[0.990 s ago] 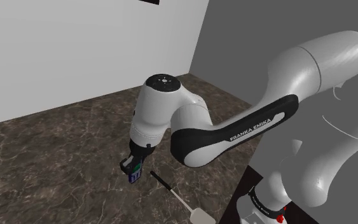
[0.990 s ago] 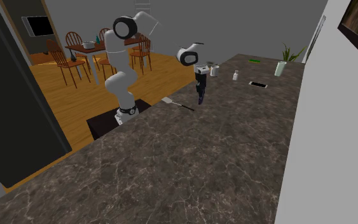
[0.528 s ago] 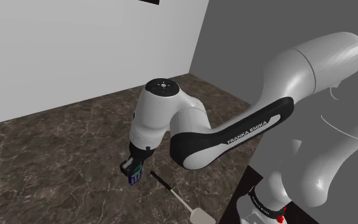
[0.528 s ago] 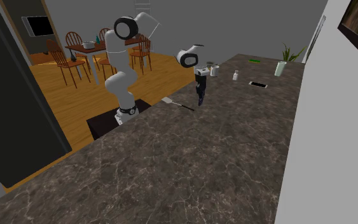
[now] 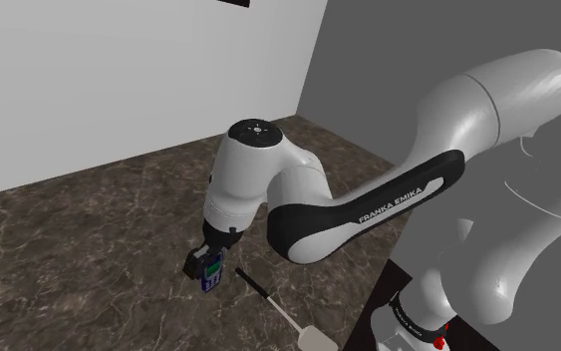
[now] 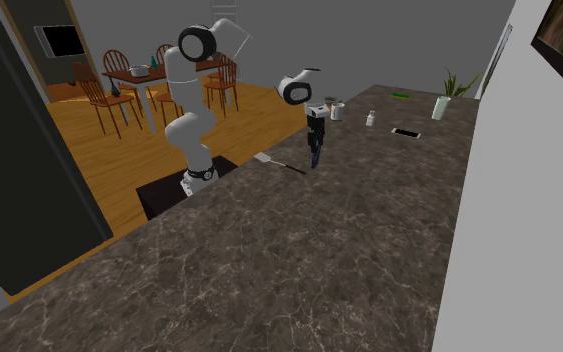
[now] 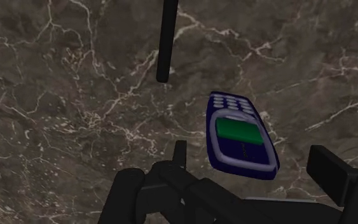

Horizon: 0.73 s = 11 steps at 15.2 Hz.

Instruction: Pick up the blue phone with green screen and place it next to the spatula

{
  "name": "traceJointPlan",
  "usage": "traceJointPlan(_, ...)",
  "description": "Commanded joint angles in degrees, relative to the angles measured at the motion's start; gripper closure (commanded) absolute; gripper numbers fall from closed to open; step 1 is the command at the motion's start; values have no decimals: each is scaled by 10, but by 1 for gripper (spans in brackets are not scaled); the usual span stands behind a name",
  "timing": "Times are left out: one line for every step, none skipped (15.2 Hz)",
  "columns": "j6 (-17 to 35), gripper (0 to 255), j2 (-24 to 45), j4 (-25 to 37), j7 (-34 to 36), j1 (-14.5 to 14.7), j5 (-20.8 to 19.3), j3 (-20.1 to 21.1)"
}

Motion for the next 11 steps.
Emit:
traceJointPlan(-27, 0, -22, 8, -12, 1, 18, 1)
traceJointPlan(-45, 0, -36, 14, -19, 2, 28, 1)
traceJointPlan(-59, 0, -46, 20, -24, 3, 35, 1)
traceJointPlan(-59, 0, -46, 20, -24, 3, 35, 0)
traceJointPlan(-59, 0, -46, 20, -24, 3, 35, 0)
traceJointPlan(-59, 0, -46, 20, -24, 3, 35, 0)
traceJointPlan(-59, 0, -46, 20, -24, 3, 35, 0)
traceJointPlan(-59, 0, -46, 20, -24, 3, 35, 0)
traceJointPlan(-59, 0, -46, 20, -24, 3, 35, 0)
traceJointPlan(-59, 0, -46, 20, -24, 3, 35, 0)
traceJointPlan(-59, 0, -46, 20, -24, 3, 35, 0)
